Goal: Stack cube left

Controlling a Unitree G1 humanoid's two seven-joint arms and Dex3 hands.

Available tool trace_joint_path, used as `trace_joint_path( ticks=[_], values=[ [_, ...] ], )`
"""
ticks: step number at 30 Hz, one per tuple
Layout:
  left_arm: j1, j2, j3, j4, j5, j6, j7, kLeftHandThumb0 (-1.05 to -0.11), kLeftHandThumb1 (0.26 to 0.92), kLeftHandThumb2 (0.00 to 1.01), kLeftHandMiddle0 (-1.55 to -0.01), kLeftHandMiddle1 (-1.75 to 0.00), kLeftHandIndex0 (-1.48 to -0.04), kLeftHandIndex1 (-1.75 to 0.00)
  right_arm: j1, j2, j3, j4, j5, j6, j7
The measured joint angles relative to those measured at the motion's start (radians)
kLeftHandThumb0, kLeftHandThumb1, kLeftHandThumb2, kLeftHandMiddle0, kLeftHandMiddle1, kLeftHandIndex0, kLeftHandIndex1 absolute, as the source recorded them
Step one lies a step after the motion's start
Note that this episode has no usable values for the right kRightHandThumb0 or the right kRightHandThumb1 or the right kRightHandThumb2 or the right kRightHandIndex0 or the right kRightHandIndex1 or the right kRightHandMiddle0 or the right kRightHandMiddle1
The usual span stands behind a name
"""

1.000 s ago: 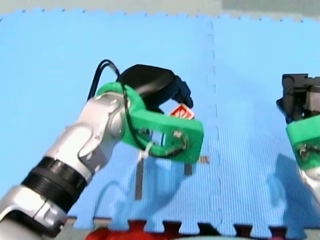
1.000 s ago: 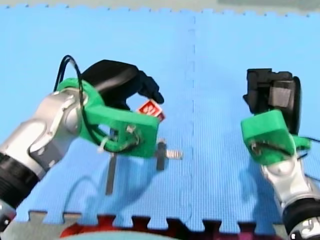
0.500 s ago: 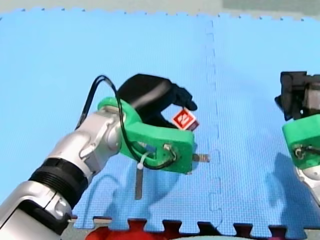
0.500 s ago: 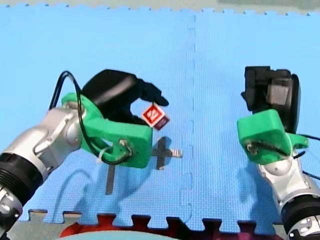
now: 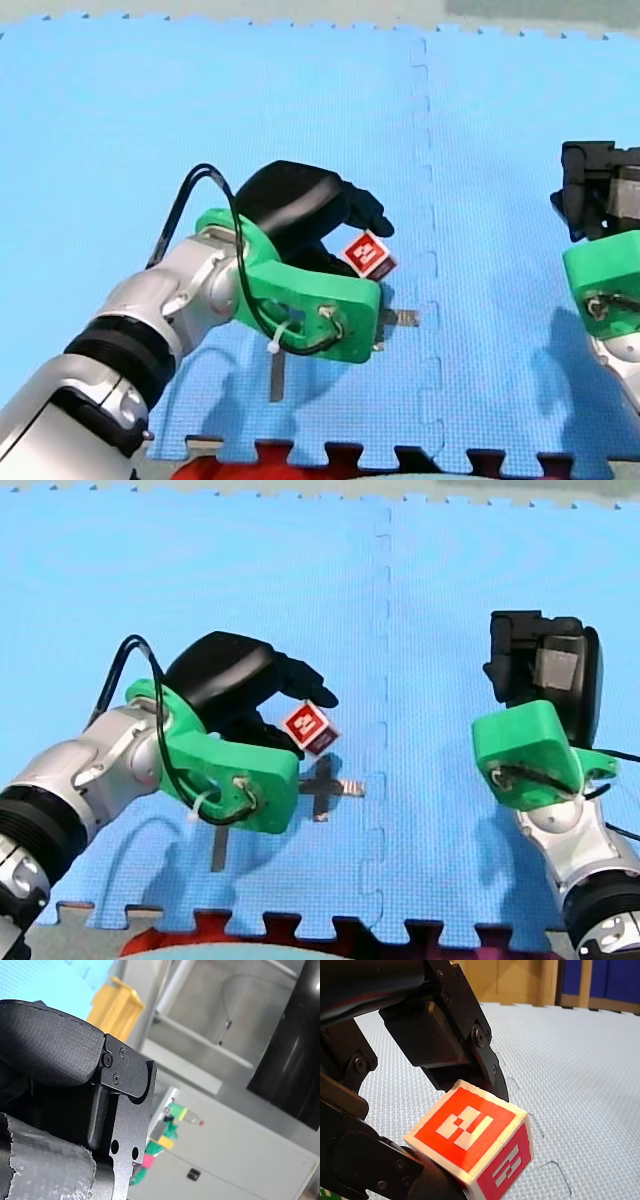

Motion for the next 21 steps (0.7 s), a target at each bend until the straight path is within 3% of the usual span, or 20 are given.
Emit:
trace_joint_path(
  ticks=[14,21],
  values=[
    [-0.008,-0.010,-0.005,0.041,-0.010,-0.038,-0.023,-0.482,0.813,0.01,-0.96,-1.74,-1.31,0.00,0.000,0.001,-0.003,-0.002,0.006,0.001,0.003],
    [-0.019,-0.005,-0.011,0.056,-0.024,-0.078,-0.105,-0.487,0.822,0.01,-0.97,-1.75,-1.32,-0.01,0.000,0.004,-0.004,-0.002,0.011,0.004,0.006]
  ],
)
